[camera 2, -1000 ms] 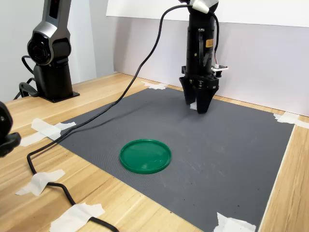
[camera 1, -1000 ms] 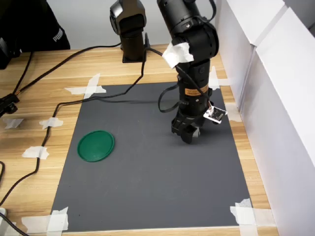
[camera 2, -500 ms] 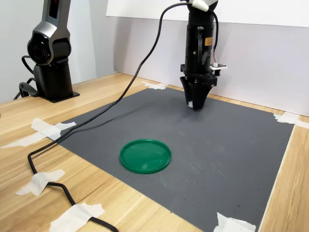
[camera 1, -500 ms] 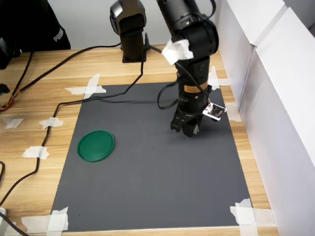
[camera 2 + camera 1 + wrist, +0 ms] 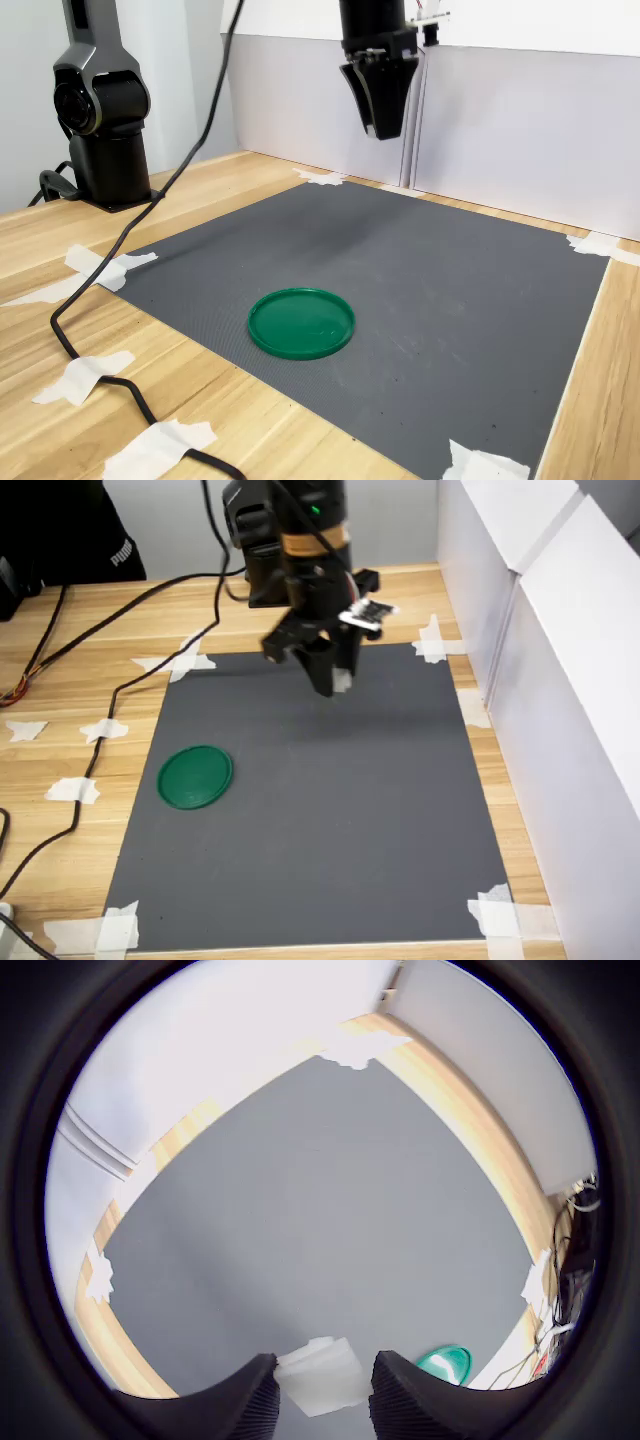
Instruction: Grasp a white terminal and put it on the green lid.
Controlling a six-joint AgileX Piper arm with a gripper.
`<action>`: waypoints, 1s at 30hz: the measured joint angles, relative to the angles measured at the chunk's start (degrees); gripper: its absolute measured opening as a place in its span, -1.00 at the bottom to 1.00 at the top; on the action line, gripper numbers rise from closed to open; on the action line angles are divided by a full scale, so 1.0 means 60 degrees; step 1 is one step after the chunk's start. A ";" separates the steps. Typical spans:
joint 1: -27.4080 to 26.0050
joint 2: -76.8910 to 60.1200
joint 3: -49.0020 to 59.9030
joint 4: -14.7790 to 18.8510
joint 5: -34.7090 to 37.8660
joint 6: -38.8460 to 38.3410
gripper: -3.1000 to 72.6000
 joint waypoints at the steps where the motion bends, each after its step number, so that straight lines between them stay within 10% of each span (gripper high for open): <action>1: -0.0319 -0.0126 0.0000 0.0011 0.0025 -0.0185 0.01; 15: -0.3750 -0.0037 0.0000 0.0235 -0.0130 -0.1622 0.01; 30: -0.3884 0.2102 0.0000 -0.0063 -0.1314 -0.1609 0.01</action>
